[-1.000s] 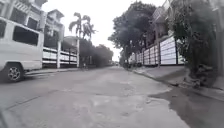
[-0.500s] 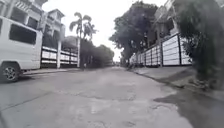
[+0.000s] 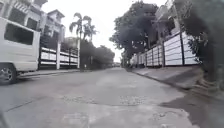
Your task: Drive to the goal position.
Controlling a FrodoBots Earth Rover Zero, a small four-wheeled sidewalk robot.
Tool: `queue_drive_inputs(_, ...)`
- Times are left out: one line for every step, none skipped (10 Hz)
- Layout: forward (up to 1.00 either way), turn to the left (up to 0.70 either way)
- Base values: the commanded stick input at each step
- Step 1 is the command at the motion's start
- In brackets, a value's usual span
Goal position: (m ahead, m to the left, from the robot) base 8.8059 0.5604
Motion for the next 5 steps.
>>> queue_drive_inputs(0.50, 0.00)
queue_drive_inputs(0.50, 0.00)
queue_drive_inputs(0.50, 0.00)
queue_drive_inputs(0.50, 0.00)
queue_drive_inputs(0.50, 0.00)
